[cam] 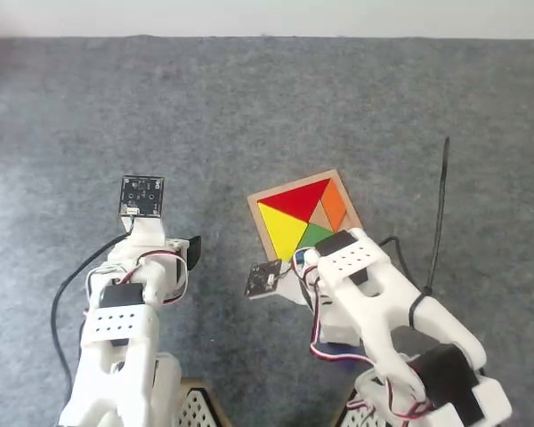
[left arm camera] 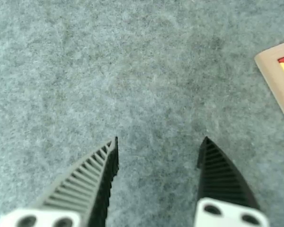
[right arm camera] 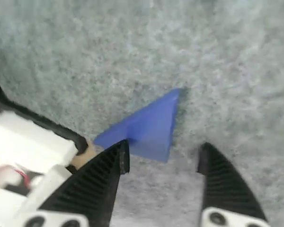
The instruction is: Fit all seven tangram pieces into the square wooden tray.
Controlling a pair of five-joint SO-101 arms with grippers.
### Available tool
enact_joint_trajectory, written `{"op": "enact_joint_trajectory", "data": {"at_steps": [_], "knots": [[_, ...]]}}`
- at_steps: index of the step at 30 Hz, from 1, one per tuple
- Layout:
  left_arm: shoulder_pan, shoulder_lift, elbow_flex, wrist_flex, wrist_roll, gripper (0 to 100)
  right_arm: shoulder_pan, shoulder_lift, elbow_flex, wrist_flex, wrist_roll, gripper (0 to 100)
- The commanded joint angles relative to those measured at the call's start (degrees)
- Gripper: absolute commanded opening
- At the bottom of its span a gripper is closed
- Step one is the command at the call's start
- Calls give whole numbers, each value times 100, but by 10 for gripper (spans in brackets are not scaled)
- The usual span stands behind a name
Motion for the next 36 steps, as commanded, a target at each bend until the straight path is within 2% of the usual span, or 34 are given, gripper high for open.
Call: {"op": "enact_joint_trajectory", "data": {"at_steps": [1,3,8,11,17,27,36], "knots": [[9,-53,-13,-88,-44,269,-207,-84,-229,66,-1187,265],[9,-53,-13,-88,-44,269,-189,-57,-211,48,-1468,247],[9,-53,-13,-88,-44,269,224,-127,-220,57,-1486,223],[9,-44,-13,-97,-44,269,251,-259,-237,48,-1354,223],[9,-35,-13,-105,-44,269,233,-954,-70,13,-1653,224],[9,-35,-13,-105,-53,269,-875,-1174,246,-277,-1952,224],[9,-35,-13,-114,-53,269,-866,-629,378,-347,-1688,224]]}}
